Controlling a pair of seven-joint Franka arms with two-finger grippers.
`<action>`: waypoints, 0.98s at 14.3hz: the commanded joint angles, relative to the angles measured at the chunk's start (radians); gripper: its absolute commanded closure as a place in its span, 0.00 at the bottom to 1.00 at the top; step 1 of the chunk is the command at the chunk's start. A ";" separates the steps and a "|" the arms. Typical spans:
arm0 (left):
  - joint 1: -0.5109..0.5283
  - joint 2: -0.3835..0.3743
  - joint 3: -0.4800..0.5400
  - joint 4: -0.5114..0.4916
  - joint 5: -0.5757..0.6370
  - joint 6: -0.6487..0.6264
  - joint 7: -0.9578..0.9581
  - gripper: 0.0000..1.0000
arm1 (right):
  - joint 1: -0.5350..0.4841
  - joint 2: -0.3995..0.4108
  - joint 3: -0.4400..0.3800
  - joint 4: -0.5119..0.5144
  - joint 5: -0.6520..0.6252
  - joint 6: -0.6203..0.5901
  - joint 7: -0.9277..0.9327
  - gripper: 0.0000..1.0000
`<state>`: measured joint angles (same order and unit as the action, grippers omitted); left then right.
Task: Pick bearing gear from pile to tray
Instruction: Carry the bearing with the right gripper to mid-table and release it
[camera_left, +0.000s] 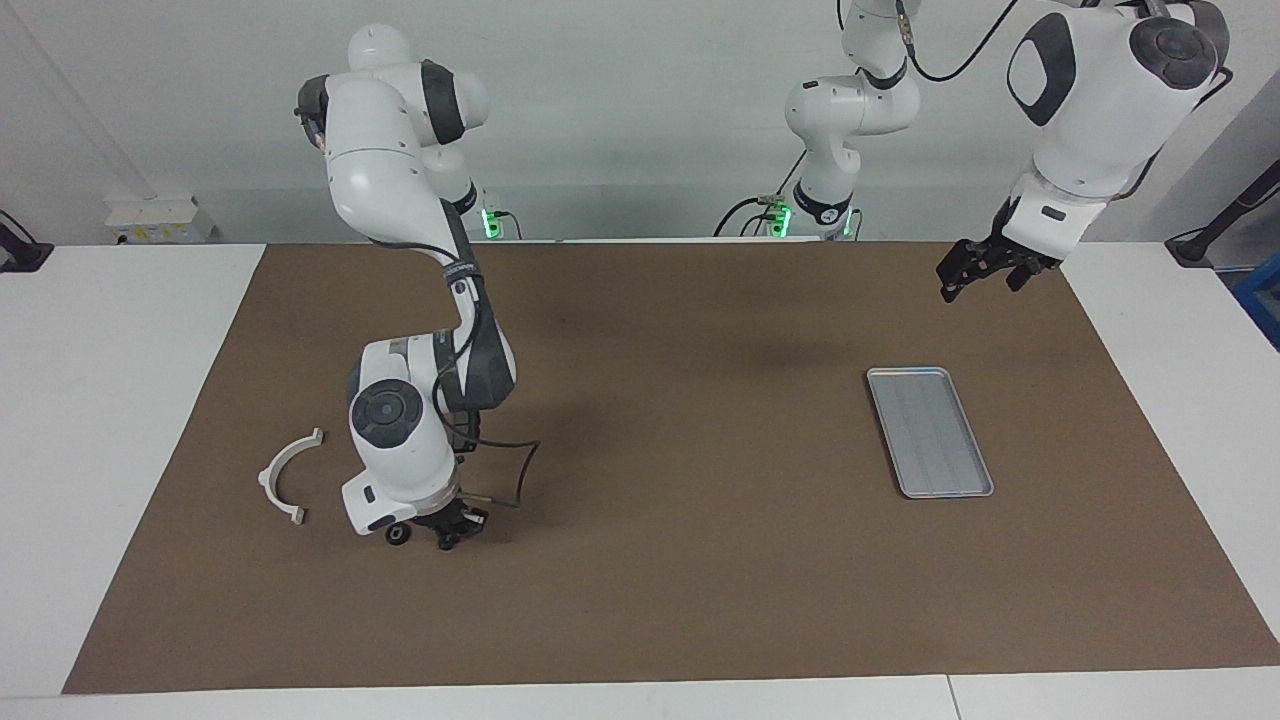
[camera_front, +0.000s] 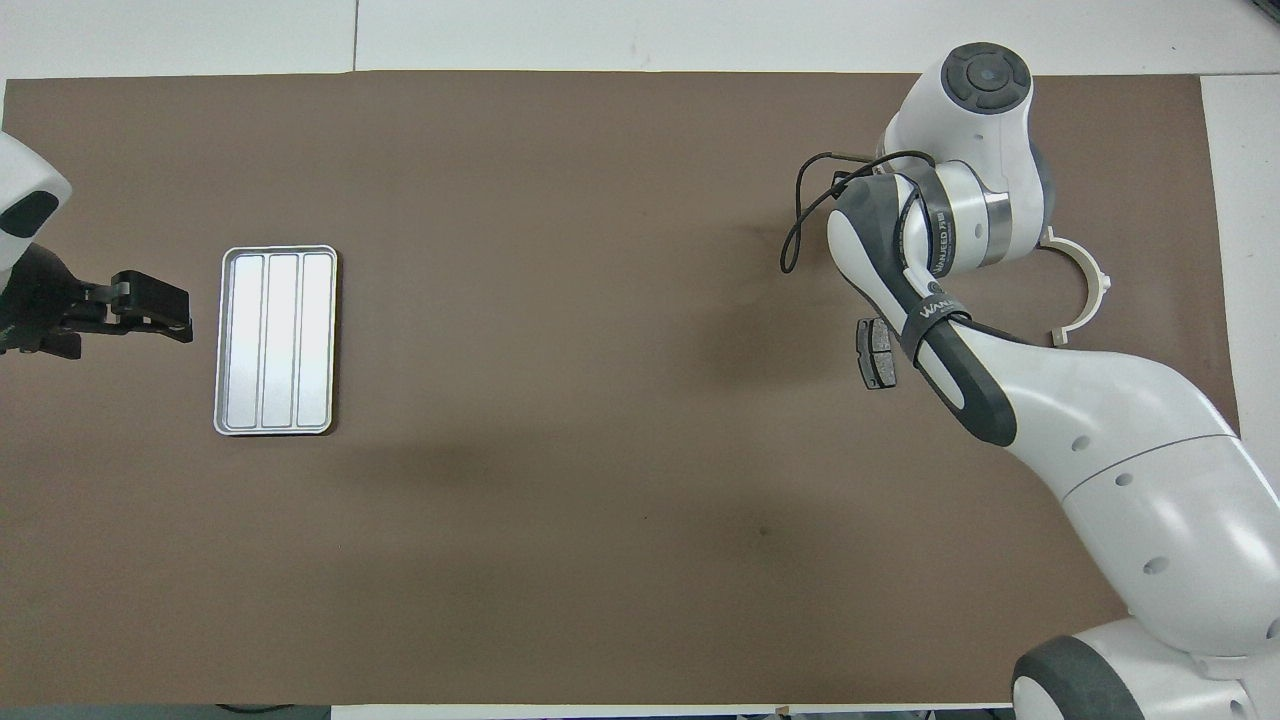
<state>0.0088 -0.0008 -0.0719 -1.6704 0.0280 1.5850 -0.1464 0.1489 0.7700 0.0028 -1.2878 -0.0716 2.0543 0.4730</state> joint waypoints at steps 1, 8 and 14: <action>-0.001 -0.002 0.003 0.009 -0.002 -0.016 0.004 0.00 | -0.008 0.019 0.006 0.013 -0.022 0.000 0.019 1.00; -0.001 -0.002 0.001 0.009 -0.002 -0.016 0.004 0.00 | 0.003 -0.021 0.008 0.041 -0.062 -0.120 0.007 1.00; -0.001 -0.002 0.003 0.009 -0.002 -0.016 0.004 0.00 | 0.030 -0.135 0.020 0.110 -0.050 -0.376 0.019 1.00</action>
<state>0.0088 -0.0008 -0.0719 -1.6704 0.0280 1.5850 -0.1464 0.1628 0.6941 0.0117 -1.1765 -0.1170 1.7438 0.4730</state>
